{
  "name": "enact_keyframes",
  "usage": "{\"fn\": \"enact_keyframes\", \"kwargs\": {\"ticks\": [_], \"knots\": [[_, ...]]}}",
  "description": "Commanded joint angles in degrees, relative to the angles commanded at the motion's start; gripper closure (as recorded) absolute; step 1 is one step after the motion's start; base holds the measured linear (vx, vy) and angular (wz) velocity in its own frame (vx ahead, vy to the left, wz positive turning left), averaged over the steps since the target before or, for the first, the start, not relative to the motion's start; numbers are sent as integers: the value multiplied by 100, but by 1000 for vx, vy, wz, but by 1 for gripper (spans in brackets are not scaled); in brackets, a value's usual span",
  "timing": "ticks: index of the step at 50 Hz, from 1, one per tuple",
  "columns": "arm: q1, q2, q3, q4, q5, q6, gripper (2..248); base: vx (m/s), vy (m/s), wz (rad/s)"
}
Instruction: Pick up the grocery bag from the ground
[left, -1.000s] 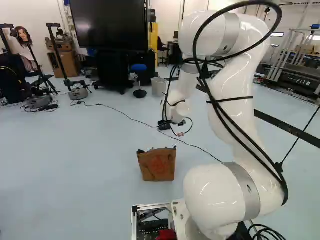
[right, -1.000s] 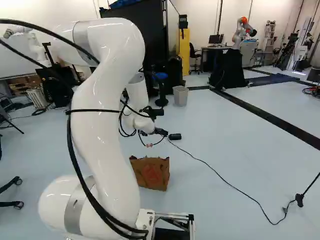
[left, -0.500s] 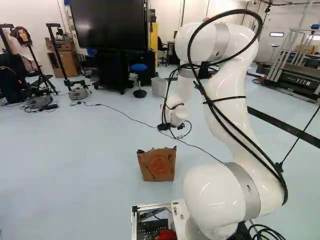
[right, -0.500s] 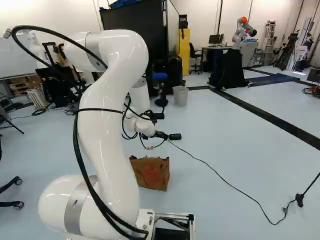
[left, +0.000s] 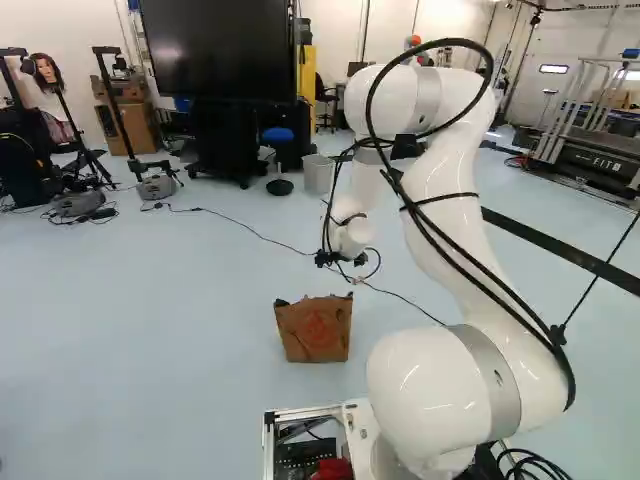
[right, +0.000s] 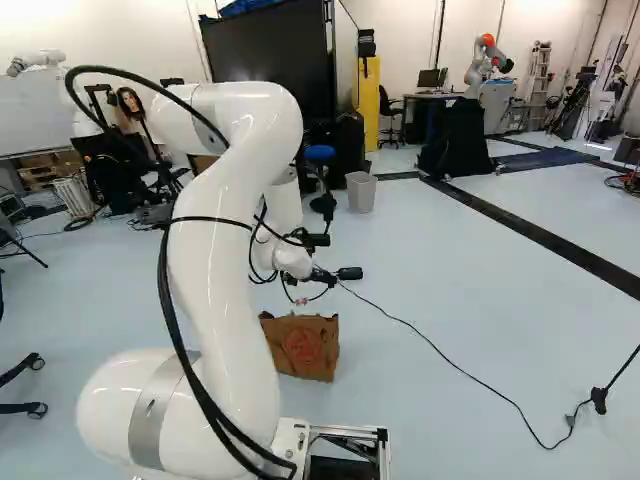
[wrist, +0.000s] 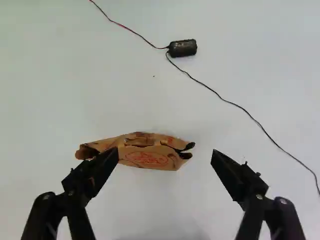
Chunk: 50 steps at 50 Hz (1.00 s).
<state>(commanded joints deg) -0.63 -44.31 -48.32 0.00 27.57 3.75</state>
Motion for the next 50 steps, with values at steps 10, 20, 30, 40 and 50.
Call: {"fn": "enact_keyframes", "kwargs": {"ticks": [10, 20, 30, 40, 50], "knots": [[0, -211, -125, 0, 0, 755, 3, 0, 0, 0], [0, -423, -254, 0, 0, 1553, 3, 0, 0, 0], [0, -638, -389, 0, 0, 2368, 3, 0, 0, 0], [0, -846, -523, 0, 0, 3158, 3, 0, 0, 0], [0, -1057, -663, 0, 0, 3962, 3, 0, 0, 0]]}}
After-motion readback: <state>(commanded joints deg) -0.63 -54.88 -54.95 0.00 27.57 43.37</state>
